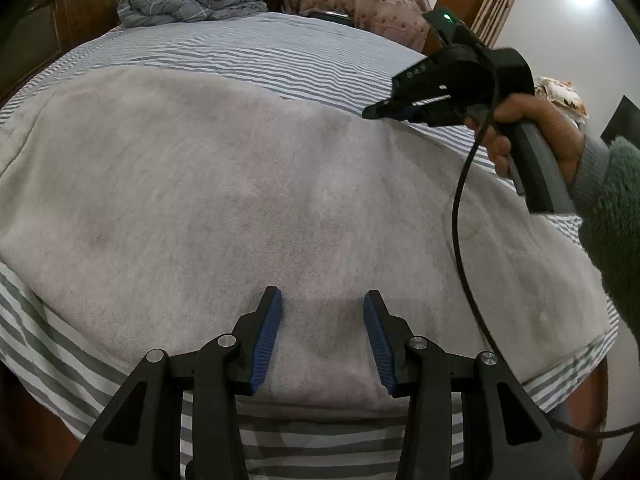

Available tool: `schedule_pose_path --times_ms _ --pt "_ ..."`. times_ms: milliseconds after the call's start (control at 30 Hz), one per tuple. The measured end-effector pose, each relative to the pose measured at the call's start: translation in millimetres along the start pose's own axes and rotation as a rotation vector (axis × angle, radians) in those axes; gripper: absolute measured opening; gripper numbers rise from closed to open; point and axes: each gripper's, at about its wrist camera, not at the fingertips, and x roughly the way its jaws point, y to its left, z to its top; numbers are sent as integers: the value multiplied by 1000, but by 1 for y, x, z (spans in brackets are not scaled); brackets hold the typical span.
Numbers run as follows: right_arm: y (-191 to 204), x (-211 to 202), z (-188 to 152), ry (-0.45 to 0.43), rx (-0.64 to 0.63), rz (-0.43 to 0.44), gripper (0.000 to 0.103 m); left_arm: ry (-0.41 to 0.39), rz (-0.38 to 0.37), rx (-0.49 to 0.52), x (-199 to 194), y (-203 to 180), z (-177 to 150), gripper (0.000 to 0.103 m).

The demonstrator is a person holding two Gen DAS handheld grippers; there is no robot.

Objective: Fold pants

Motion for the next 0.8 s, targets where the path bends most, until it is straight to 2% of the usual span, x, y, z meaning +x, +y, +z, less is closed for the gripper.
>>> schedule_pose_path --times_ms 100,200,267,367,433,533,667,733,800 --pt "2 -9 1 -27 36 14 12 1 3 5 0 -2 -1 44" --pt "9 -35 -5 -80 1 13 13 1 0 0 0 -3 -3 44" --pt "15 -44 -15 -62 -13 42 13 0 2 4 1 -4 -4 44" --pt "20 -38 -26 -1 -41 4 11 -1 4 3 1 -4 -4 44" --pt "18 -25 -28 24 -34 -57 9 -1 6 6 1 -5 -5 44" --pt "7 -17 -24 11 7 -81 0 2 4 12 1 -5 -4 44" --pt "7 -11 -23 -1 11 -100 0 4 4 10 1 -6 -3 44" --pt "6 -18 -26 -19 31 -86 0 2 9 15 1 -7 -2 44" --pt "-1 -31 -32 -69 108 -32 7 -2 20 34 1 -10 -4 44"
